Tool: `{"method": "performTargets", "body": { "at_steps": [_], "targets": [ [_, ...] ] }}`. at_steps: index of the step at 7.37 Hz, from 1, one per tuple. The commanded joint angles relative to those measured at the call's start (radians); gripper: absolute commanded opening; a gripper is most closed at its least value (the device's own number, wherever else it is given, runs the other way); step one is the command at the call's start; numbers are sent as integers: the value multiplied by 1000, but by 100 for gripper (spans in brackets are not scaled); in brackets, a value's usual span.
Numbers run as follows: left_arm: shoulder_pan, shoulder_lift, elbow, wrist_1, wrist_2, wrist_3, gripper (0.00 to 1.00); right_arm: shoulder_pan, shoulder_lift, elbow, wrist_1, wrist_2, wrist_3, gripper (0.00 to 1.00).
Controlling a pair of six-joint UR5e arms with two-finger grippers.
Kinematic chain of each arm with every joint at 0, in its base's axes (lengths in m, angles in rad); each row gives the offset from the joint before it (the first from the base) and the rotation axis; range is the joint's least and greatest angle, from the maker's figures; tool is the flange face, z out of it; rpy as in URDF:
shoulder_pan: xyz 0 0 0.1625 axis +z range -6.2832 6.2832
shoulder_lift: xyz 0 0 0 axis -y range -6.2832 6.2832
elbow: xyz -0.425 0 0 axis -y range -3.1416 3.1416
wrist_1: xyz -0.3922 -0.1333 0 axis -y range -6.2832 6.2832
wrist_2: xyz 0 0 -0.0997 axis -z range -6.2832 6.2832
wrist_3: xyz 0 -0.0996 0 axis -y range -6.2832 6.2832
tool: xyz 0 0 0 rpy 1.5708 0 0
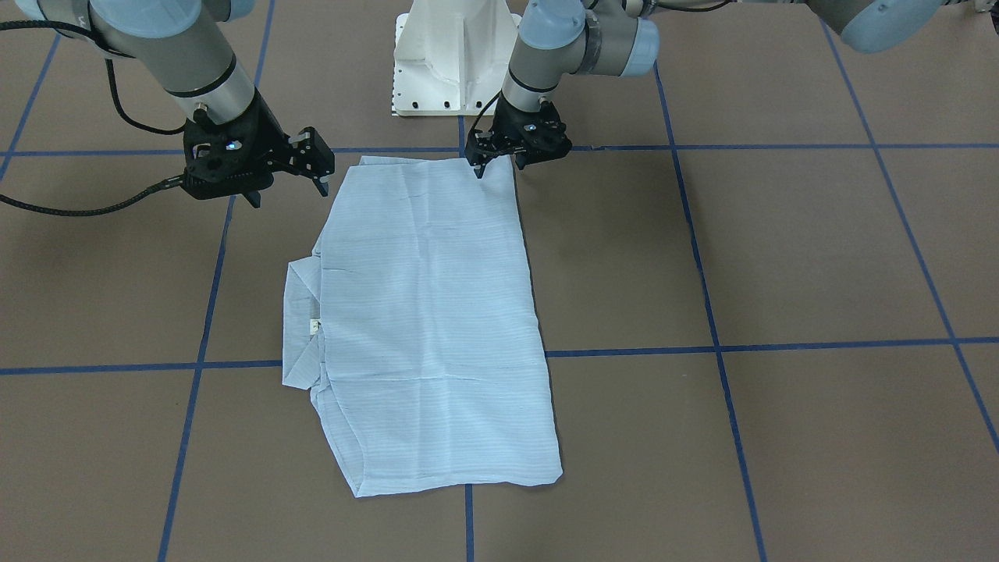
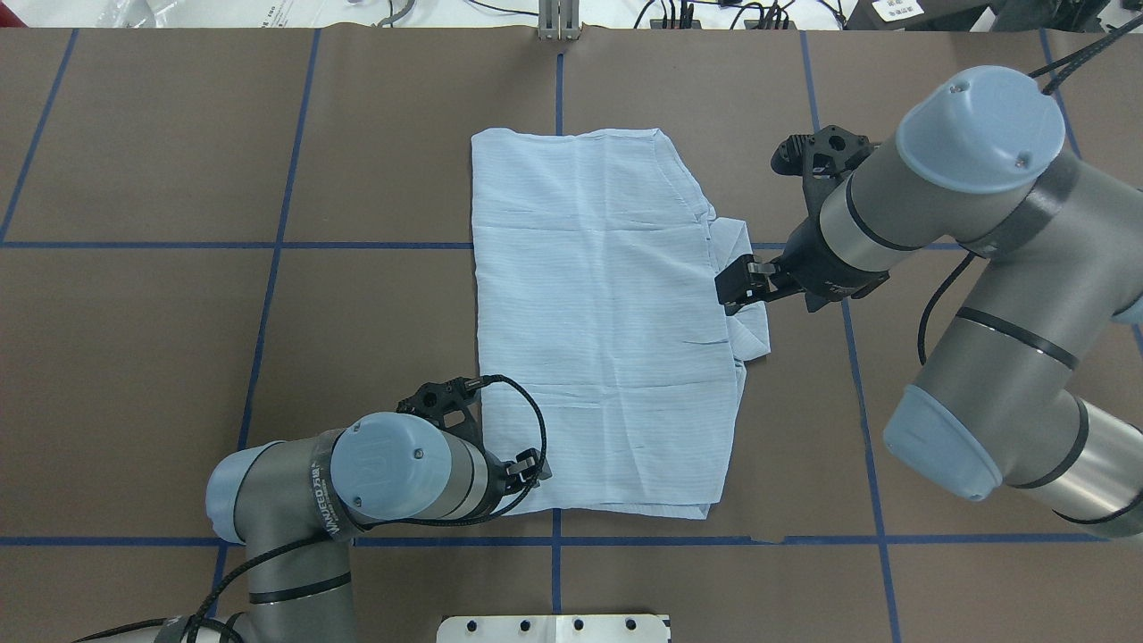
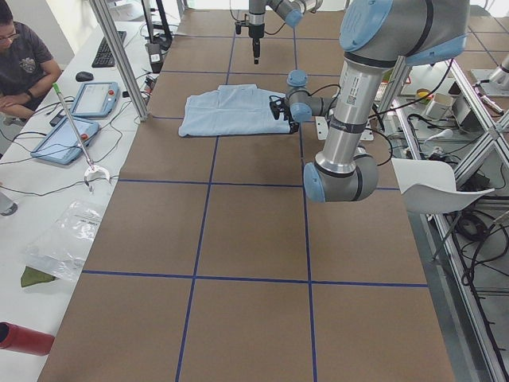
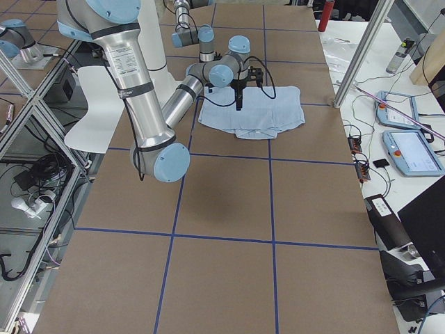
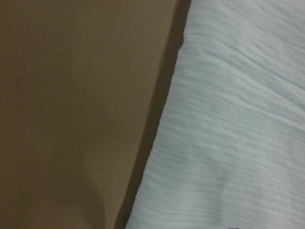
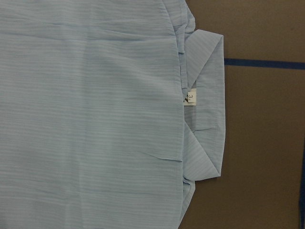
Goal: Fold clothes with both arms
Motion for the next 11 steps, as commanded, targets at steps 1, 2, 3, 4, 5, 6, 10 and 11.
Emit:
{"method": "performTargets", "body": {
  "at_steps": [1, 2, 3, 4, 5, 6, 10, 11],
  "targets": [
    [2, 1, 2, 0, -2, 0, 81, 0, -1, -1, 0, 1, 0, 100],
    [2, 1, 2, 5, -2, -2, 73, 0, -1, -1, -2, 1, 0, 100],
    [2, 1, 1, 5, -2, -2, 64, 0, -1, -1, 0, 1, 0, 100],
    [0, 1, -1, 5, -3, -2, 58, 0, -2, -1, 0, 1, -1, 100],
    [0, 1, -7, 6, -5, -2, 55, 0, -2, -1, 0, 1, -2, 100],
    [0, 1, -10, 6, -5, -2, 52, 0, -1, -1, 0, 1, -2, 100],
    [2, 7, -16, 14, -2, 0, 22, 0, -4, -1, 0, 1, -2, 100],
    [2, 5, -16, 14, -2, 0, 6, 0, -4, -1, 0, 1, -2, 100]
  ]
}}
